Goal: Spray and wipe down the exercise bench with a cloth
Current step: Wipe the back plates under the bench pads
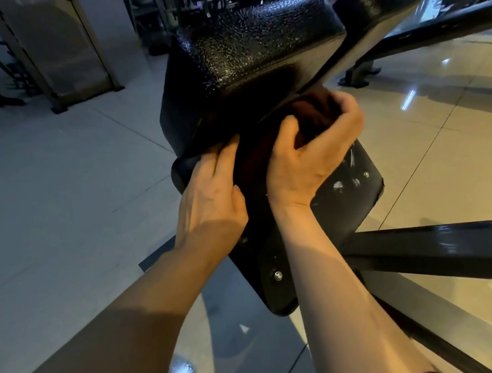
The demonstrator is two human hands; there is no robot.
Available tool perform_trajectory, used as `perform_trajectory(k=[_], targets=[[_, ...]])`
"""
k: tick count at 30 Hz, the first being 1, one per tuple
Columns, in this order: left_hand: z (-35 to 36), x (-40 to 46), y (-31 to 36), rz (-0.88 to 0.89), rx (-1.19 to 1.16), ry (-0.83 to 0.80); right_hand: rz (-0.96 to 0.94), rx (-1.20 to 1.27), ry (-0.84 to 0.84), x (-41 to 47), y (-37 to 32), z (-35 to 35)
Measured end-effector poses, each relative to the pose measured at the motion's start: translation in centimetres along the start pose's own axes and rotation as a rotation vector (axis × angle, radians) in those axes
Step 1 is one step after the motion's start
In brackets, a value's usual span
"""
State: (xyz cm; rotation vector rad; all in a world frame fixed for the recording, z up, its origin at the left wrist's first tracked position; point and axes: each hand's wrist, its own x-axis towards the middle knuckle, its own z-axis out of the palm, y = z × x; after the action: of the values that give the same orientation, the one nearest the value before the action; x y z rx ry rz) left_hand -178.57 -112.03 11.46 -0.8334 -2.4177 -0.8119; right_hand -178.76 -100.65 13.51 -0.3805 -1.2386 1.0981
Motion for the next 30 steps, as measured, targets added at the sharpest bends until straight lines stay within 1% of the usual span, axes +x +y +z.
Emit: perform_trajectory(k=[1, 3, 4, 6, 7, 8, 10, 11, 12, 13, 14, 15, 17, 18, 19, 20, 22, 24, 26, 29, 30], targets=[[-0.1, -0.1, 0.1, -0.004, 0.003, 0.003, -0.059, 0.015, 0.017, -0.1, -0.7, 0.1], [-0.3, -0.2, 0.3, -0.004, 0.0, 0.01, -0.157, -0.023, -0.074, -0.5, -0.9, 0.7], [-0.4, -0.3, 0.4, 0.01, -0.002, 0.015, -0.148, -0.049, -0.151, -0.6, -0.6, 1.0], [-0.5, -0.6, 0.6, 0.058, 0.018, 0.027, -0.006, -0.138, -0.292, -0.4, 0.3, 0.9], [-0.6, -0.9, 0.6, 0.08, 0.034, 0.033, 0.062, -0.18, -0.302, -0.4, 0.7, 0.5], [-0.7, -1.0, 0.7, 0.096, 0.046, 0.041, 0.079, -0.18, -0.253, -0.4, 0.8, 0.0], [-1.0, -1.3, 0.7, 0.117, 0.07, 0.071, -0.001, -0.113, -0.096, 0.0, -0.2, -0.6], [-1.2, -1.4, 0.6, 0.128, 0.088, 0.089, -0.058, -0.076, -0.053, 0.2, -0.8, -0.6], [-1.3, -1.4, 0.6, 0.145, 0.104, 0.106, -0.118, -0.056, -0.054, 0.5, -1.2, -0.3], [-1.4, -1.6, 0.4, 0.163, 0.116, 0.116, -0.154, -0.056, -0.086, 0.9, -1.5, 0.1], [-1.6, -1.7, 0.3, 0.176, 0.124, 0.121, -0.143, -0.078, -0.14, 1.3, -1.3, 0.5], [-1.7, -1.9, 0.3, 0.182, 0.132, 0.124, -0.097, -0.127, -0.222, 1.7, -0.8, 0.7], [-1.9, -2.3, 0.4, 0.18, 0.15, 0.126, 0.067, -0.288, -0.397, 1.4, 0.4, 0.1], [-2.0, -2.5, 0.5, 0.174, 0.157, 0.123, 0.143, -0.328, -0.427, 0.9, 1.1, -0.5], [-2.1, -2.7, 0.6, 0.168, 0.163, 0.123, 0.185, -0.311, -0.395, 0.4, 1.5, -1.1], [-2.2, -2.8, 0.7, 0.165, 0.169, 0.126, 0.185, -0.251, -0.324, 0.0, 1.3, -1.6], [-2.4, -2.9, 0.6, 0.158, 0.178, 0.121, 0.085, -0.126, -0.206, -0.3, -0.2, -1.8], [-2.3, -3.1, 0.3, 0.139, 0.184, 0.105, -0.021, -0.095, -0.182, -0.1, -0.9, -1.0], [-2.4, -3.5, 0.2, 0.114, 0.188, 0.096, -0.005, -0.091, -0.264, 0.2, -0.9, -0.2], [-2.7, -3.9, 0.1, 0.095, 0.218, 0.091, 0.13, -0.24, -0.583, -0.8, 0.5, -0.2], [-2.9, -4.0, 0.1, 0.079, 0.221, 0.093, 0.151, -0.257, -0.628, -1.5, 0.8, -0.5]])
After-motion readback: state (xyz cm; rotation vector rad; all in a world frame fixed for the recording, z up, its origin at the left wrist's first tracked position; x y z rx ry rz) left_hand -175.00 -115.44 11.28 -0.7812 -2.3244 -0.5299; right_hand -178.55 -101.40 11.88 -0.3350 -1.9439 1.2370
